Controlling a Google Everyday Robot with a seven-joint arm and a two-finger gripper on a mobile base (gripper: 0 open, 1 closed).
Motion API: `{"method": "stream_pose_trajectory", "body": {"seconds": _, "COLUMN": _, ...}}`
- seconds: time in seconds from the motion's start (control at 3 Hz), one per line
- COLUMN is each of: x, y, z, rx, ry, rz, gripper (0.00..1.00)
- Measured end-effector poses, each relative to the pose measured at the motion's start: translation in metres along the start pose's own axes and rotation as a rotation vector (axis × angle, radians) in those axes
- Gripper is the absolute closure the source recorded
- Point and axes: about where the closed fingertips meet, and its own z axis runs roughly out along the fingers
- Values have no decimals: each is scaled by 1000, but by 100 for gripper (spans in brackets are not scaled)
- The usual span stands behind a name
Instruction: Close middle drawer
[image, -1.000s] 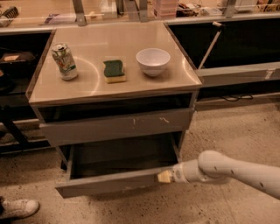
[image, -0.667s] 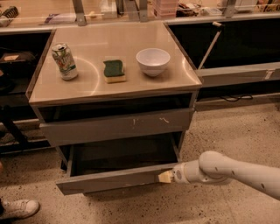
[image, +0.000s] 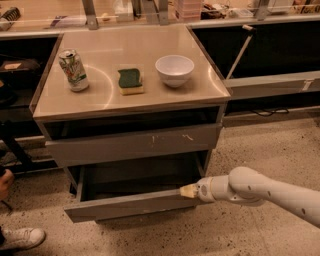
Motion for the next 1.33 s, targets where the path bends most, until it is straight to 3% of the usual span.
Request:
{"method": "stream_pose_trajectory", "body": {"seconds": 0.33, "x": -21, "y": 1, "z": 8, "rx": -1, "ry": -35, "rz": -15, "gripper": 100}}
{"method": "stream_pose_trajectory", "body": {"seconds": 0.67, "x": -23, "y": 1, "z": 8, "rx": 0, "ry": -38, "rz": -16, "gripper": 100}}
{"method": "stream_pose_trajectory", "body": {"seconds": 1.0, "x": -18, "y": 5, "z": -15, "rx": 7, "ry": -49, "rz": -14, "gripper": 100}}
{"method": "stream_pose_trajectory", "body": {"seconds": 1.33, "x": 14, "y": 3, "z": -45, "rx": 49, "ry": -38, "rz": 58, "gripper": 100}}
